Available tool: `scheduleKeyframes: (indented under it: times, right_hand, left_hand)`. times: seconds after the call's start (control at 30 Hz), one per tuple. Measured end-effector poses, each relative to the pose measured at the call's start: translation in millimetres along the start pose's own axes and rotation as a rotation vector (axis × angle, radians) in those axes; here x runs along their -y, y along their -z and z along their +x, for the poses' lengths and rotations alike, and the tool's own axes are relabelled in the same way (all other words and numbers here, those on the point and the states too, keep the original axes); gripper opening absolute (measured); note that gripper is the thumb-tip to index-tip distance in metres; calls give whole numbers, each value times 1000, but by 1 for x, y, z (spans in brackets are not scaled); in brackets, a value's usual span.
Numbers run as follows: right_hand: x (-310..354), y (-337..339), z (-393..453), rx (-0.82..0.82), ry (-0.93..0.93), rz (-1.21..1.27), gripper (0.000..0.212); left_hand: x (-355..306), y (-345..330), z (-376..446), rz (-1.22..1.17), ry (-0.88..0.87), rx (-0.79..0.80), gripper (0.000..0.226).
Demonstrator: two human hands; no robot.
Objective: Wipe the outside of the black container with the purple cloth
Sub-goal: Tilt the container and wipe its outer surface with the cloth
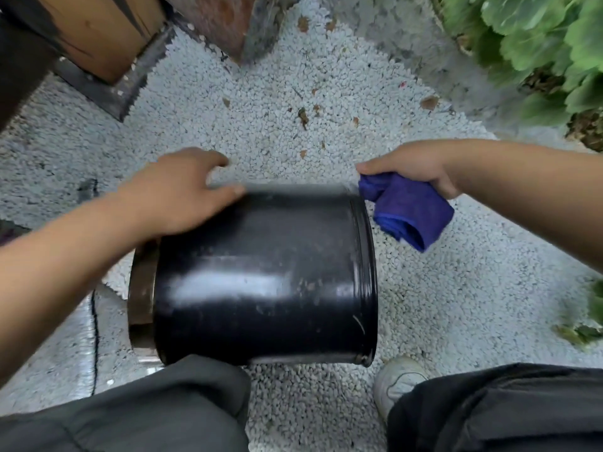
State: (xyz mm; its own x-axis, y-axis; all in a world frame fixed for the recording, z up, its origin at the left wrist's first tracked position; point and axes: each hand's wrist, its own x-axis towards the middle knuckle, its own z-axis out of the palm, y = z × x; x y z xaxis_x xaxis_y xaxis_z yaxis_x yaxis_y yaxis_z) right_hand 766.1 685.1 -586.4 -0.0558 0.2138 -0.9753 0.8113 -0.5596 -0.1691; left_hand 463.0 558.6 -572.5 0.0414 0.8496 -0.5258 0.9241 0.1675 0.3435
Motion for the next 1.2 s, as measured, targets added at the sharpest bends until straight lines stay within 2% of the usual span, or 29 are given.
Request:
scheduleKeyframes:
  times: [0.1,0.2,0.3,0.37,0.43,0.5,0.6,0.67,0.73,0.83,0.9,0.97,1.07,1.13,1.2]
  right_hand:
    - [-20,-16,-6,177,-104,34,56]
    - [-28,-33,-10,166,-101,160,45]
    - [-33,-41,-17,130,-22,294,32]
    - [-36,-44,-26,108,40,343,21]
    - [-39,-47,-37,80,109,398,21]
    - [-41,-46,-51,33,222,440,21]
    - [-34,-41,-75,-75,474,398,17]
    - [-30,-35,-86,-241,639,304,23]
    - [-26,-26,-89,-427,760,172,24]
    - [-22,-16,-78,-615,814,-5,27]
    - [-19,-13,-66,-672,823,-45,22]
    - [-19,-11,-58,-678,832,-40,19]
    - [-16,-3,-55,-720,854,-103,21]
    - [-13,0,-56,-737,856,-139,23]
    - [-12,2,-58,-708,872,-124,22]
  left_hand:
    - [28,-5,28,105,278,136,69]
    - [34,-15,36,-40,376,215,55]
    - [33,-19,30,-336,448,119,37]
    - [29,-14,22,-461,470,28,32]
    - [26,-1,14,-512,440,-71,33]
    - [21,15,1,-581,374,-193,47]
    - [19,36,-16,-699,257,-475,61]
    - [15,46,-25,-719,138,-631,57]
    - [12,48,-31,-615,-2,-714,63]
    - [5,40,-26,-390,-81,-709,76]
    - [-3,35,-16,-416,-79,-604,86]
    - [-6,33,-8,-406,-57,-560,88]
    - [-11,43,1,-270,-71,-623,75]
    - [-19,55,9,-126,-173,-720,71]
    - [-29,70,26,-15,-243,-743,72]
